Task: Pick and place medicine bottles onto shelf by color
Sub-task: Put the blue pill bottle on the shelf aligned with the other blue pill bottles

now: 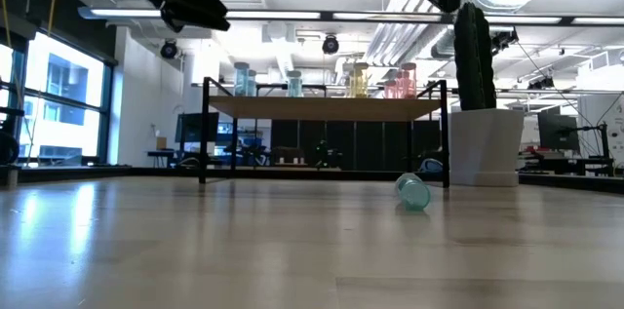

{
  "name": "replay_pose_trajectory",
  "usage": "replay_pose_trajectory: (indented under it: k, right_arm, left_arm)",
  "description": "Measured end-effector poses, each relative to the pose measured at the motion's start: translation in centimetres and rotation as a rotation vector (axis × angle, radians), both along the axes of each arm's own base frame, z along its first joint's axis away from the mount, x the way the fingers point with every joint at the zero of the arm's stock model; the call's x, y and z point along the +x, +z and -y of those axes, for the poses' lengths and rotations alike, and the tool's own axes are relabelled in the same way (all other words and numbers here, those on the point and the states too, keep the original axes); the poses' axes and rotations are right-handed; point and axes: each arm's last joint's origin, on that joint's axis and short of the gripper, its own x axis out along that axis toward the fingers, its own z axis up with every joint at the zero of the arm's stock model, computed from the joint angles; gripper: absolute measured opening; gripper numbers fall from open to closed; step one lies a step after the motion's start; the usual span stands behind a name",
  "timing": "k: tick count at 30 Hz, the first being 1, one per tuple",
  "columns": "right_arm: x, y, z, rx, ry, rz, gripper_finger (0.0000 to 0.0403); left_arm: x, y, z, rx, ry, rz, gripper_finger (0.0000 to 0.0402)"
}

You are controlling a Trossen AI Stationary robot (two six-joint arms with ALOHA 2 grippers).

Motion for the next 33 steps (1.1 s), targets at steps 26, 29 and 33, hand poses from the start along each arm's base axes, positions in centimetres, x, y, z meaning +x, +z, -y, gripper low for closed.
replay_pose_trajectory:
  k: [26,29,33]
  right_arm:
    - [6.7,-5.8,-3.8,0.345,-0.345,-0.724,0.0179]
    - [6.9,-6.7,-4.0,0.382,-0.372,-0.757,0.0179]
    - [7.2,-7.7,-4.1,0.407,-0.419,-0.775,0.0179]
  left_arm:
    - [-1.0,-0.4,0.1,-0.054,0.027,-0.068,0.0193]
    - [-1.0,-0.4,0.1,-0.04,0.018,-0.073,0.0193]
    - [-1.0,-0.4,0.1,-0.033,0.013,-0.077,0.0193]
